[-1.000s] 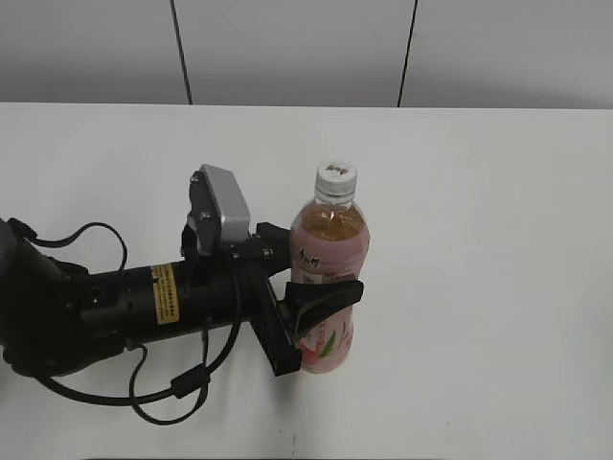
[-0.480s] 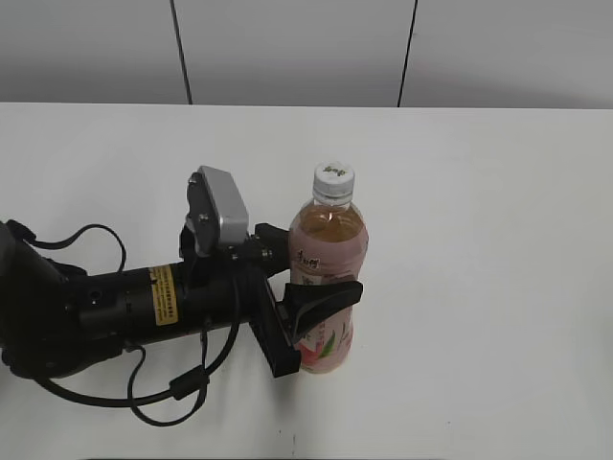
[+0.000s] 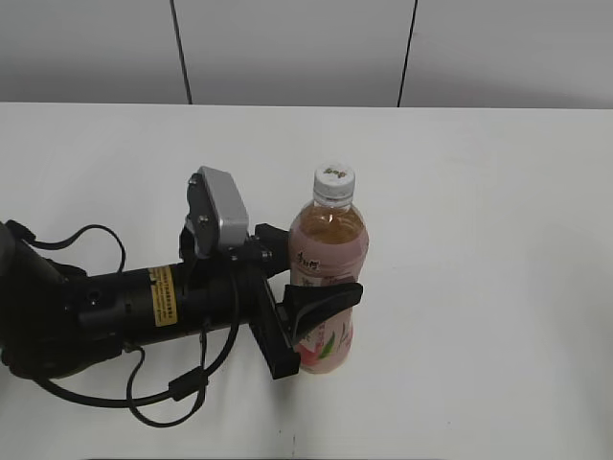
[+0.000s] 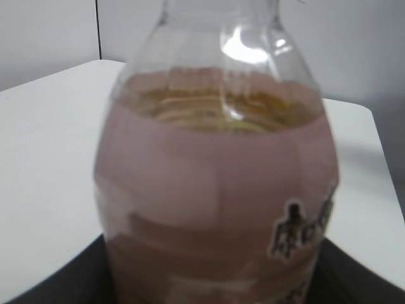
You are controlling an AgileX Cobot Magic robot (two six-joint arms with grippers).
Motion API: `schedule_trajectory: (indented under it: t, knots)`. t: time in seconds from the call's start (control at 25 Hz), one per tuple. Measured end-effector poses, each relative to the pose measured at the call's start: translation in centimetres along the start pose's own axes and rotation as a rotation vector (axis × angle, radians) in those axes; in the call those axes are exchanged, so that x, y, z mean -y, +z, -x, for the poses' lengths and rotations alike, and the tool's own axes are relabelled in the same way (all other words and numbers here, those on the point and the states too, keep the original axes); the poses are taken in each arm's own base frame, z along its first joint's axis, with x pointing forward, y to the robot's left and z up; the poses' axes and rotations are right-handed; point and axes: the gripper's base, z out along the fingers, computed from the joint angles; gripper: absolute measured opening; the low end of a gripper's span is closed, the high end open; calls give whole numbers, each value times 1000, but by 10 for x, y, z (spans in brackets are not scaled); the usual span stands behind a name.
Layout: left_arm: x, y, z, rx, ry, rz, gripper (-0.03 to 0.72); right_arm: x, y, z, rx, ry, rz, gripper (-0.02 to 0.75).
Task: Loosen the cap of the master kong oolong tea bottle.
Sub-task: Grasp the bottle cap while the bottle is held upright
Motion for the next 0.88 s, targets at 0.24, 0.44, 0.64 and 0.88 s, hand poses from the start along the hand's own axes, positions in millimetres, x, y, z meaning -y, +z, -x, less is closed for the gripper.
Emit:
schedule_trajectory:
  t: [0.24,0.44,0.64,0.88]
  knots:
    - [0,0,0,1,0,-1,394,-4,34,83,-168,-3,173,462]
    - [1,0,0,0,11,-9,394,-15,63,145,-268,23,357,456]
    - [2,0,0,-2,31,-19,394,-61,87,182,-345,-115,402,452]
    - [2,0,0,-2,34,-21,394,-143,116,213,-402,-209,414,451]
